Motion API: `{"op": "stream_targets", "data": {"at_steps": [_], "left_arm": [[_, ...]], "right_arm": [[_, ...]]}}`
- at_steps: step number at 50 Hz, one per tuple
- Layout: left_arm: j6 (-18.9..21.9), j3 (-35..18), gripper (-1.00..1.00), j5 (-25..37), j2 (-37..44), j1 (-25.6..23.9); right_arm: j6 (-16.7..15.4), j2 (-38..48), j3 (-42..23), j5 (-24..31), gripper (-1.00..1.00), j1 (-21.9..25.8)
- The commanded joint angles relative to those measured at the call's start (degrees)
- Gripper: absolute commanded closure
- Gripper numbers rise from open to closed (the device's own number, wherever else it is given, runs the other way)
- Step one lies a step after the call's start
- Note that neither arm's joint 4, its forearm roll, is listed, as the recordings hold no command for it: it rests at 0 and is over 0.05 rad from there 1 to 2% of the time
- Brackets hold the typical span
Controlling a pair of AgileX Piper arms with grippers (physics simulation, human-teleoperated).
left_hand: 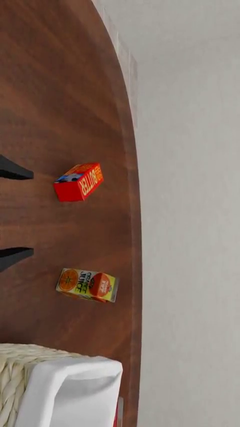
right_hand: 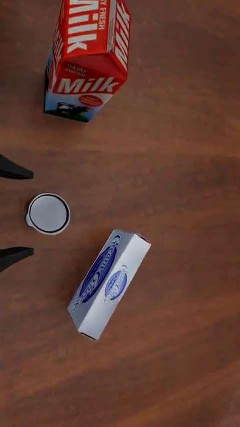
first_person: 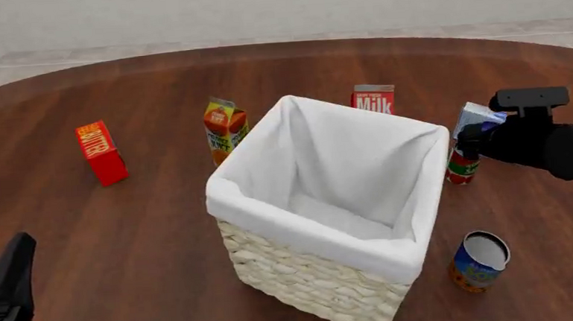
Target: Pick up the tomato sauce, and put it in the basket.
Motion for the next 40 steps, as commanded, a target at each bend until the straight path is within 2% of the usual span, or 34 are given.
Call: {"op": "stream_targets", "data": {"at_steps": [1, 40], "left_arm": [[0.01, 0.02, -1.0, 0.0, -0.03, 0.0], [0.0, 0.02, -1.0, 0.0, -0.01, 0.0]], "right_arm": [[-0.76, 2.47, -0.49, -0.19, -1.0, -0.04], [-1.23, 10.67, -4.51, 0.57, -1.0, 0.01]]}}
